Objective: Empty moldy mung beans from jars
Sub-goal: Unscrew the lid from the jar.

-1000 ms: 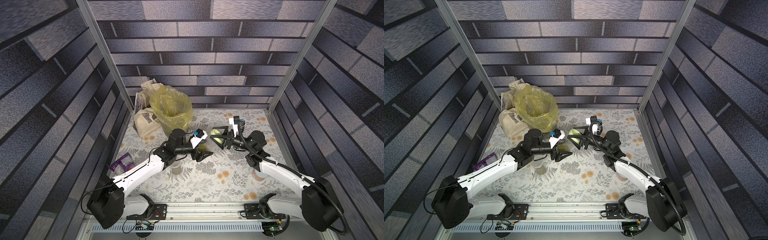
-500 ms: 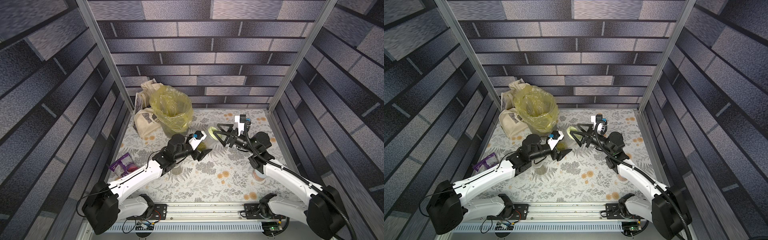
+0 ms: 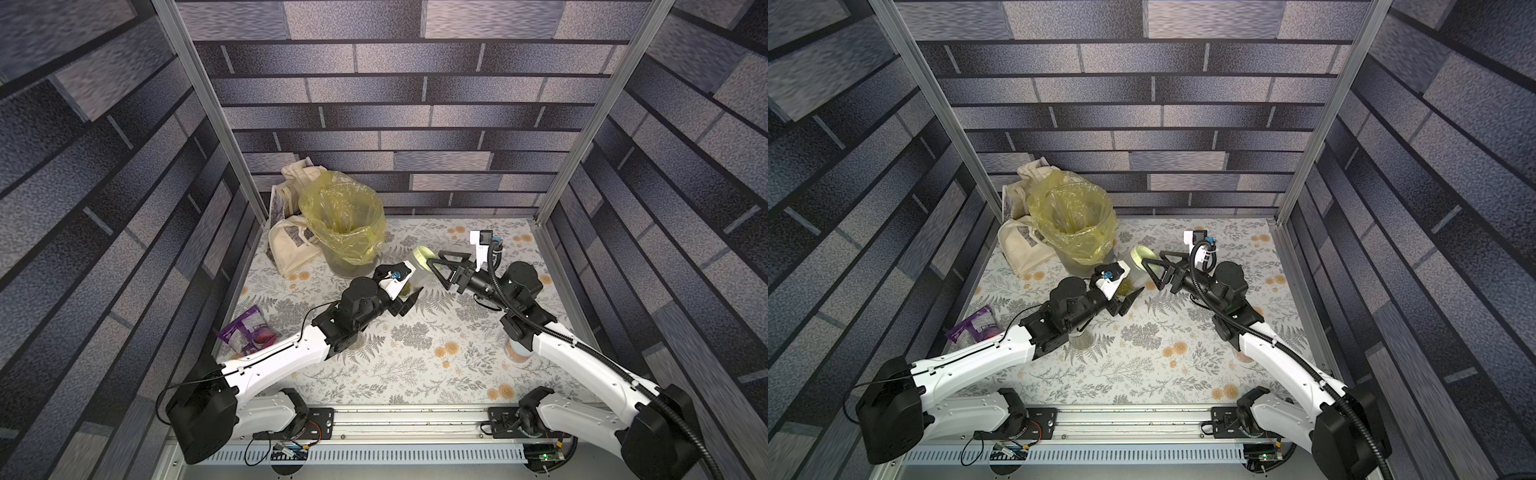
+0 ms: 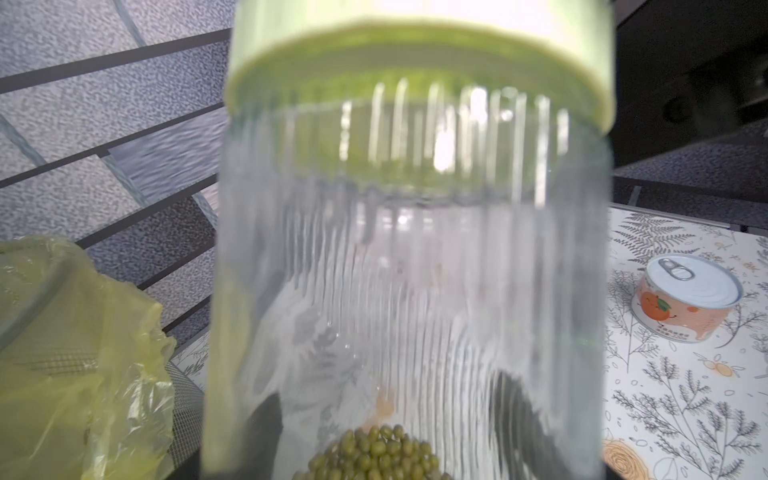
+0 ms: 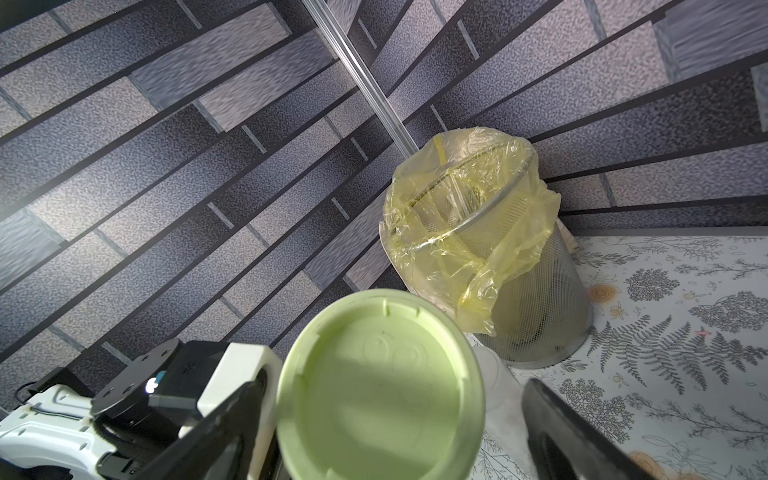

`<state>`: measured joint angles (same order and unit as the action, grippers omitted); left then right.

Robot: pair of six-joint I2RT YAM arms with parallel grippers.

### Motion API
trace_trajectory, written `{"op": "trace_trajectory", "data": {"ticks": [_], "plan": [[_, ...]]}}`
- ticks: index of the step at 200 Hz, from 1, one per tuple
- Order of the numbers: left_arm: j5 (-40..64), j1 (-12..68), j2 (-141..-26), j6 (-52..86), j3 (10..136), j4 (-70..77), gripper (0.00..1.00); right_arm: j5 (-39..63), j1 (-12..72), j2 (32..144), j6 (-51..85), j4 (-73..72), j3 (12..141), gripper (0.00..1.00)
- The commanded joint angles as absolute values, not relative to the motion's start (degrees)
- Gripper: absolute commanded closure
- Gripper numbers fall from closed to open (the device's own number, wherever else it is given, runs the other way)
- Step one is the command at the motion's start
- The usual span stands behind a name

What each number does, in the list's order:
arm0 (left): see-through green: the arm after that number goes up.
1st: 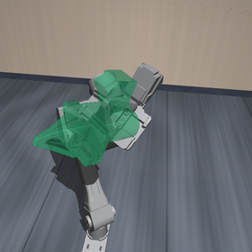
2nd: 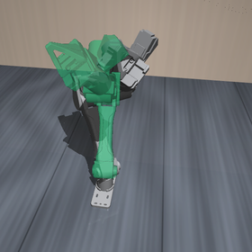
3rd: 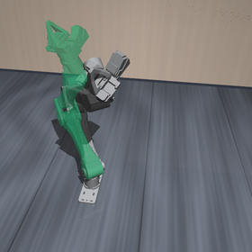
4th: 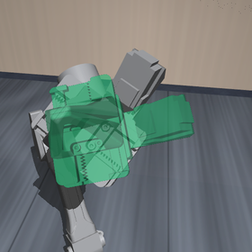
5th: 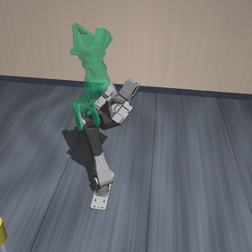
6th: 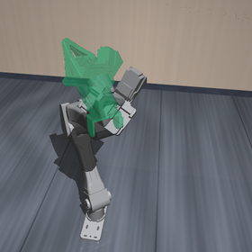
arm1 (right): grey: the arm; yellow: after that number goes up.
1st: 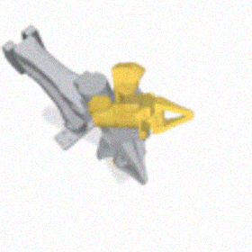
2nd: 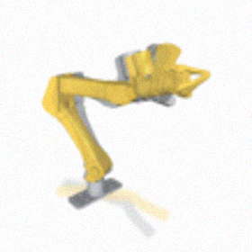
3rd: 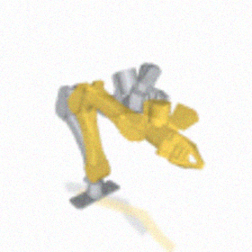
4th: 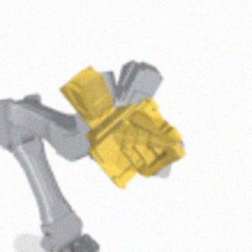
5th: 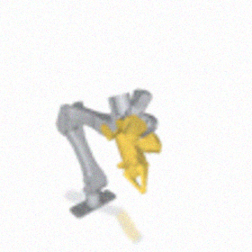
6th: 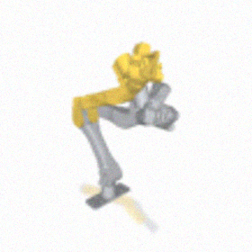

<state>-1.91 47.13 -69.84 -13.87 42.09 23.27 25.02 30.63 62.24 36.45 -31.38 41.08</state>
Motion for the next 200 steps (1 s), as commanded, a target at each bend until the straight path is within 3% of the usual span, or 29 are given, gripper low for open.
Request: {"op": "trace_trajectory", "data": {"ticks": [1,52,89,181,200], "plan": [[-6.2,48.72,-70.86,-17.55,44.46,28.82,0.46,24.17,31.16,61.73,37.82,-30.42,42.88,0.02],[-10.25,50.58,-72.03,-19.07,45.1,29.77,0.47,25.1,31.29,63.99,45.04,-33.04,42.76,0.05],[-10.3,50.71,-71.53,-18.68,44.76,30.15,0.47,21.85,31.29,63.22,41.76,-26.05,43.42,0.06],[-11.4,51.02,-71.86,-18.54,44.65,30.81,0.48,24.04,31.67,64.86,43.69,-28.73,43.74,0.07],[-11.16,51.02,-71.86,-18.46,44.56,30.72,0.48,23.95,31.73,64.95,42.91,-27.85,44.19,0.11]]}}
